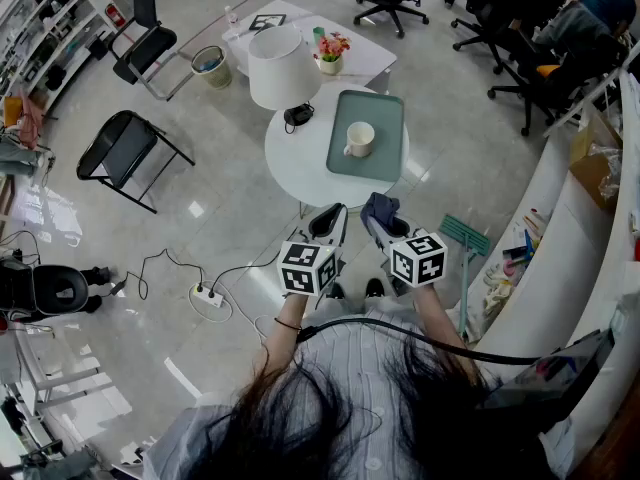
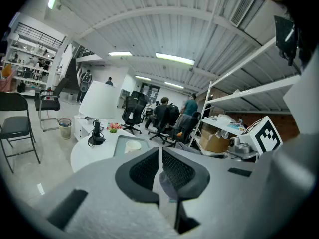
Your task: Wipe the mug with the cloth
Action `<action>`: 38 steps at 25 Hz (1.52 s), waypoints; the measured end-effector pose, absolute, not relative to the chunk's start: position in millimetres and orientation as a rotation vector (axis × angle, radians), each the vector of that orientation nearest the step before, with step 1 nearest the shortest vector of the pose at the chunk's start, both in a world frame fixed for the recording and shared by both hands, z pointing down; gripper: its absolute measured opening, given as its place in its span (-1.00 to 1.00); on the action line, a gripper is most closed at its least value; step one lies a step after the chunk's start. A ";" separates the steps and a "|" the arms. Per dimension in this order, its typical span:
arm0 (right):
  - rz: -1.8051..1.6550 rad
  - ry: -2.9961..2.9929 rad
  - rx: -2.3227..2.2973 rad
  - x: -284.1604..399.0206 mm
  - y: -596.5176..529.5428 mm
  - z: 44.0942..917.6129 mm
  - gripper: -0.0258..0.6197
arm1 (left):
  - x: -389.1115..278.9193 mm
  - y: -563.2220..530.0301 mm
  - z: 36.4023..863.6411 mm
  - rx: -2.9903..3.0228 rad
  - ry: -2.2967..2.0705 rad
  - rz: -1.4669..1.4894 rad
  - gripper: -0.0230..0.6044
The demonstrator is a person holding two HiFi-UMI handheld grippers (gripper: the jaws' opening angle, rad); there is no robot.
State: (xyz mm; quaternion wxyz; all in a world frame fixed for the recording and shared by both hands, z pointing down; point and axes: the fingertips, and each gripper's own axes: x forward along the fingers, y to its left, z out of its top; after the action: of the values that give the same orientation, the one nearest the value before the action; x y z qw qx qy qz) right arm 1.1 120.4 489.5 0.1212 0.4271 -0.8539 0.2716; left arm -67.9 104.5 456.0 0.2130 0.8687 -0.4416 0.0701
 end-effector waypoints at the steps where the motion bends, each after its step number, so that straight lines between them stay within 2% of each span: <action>1: 0.792 -2.492 1.250 -0.2 120.2 489.4 -0.65 | -69.2 104.4 456.0 2.413 -1.224 0.196 -0.81; 26: 0.854 -2.424 1.277 -40.6 139.8 510.8 -0.65 | -127.0 118.4 485.3 2.365 -1.191 0.216 -0.81; 38: 0.945 -2.396 1.268 -26.1 103.3 533.9 -0.65 | -113.3 79.0 504.0 2.341 -1.166 0.283 -0.81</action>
State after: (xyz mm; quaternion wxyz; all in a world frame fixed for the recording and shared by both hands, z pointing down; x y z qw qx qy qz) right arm -26.1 103.3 533.9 0.1351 0.4378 -0.8269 0.3260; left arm -113.3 79.0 504.0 0.2530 0.8610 -0.4288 0.1040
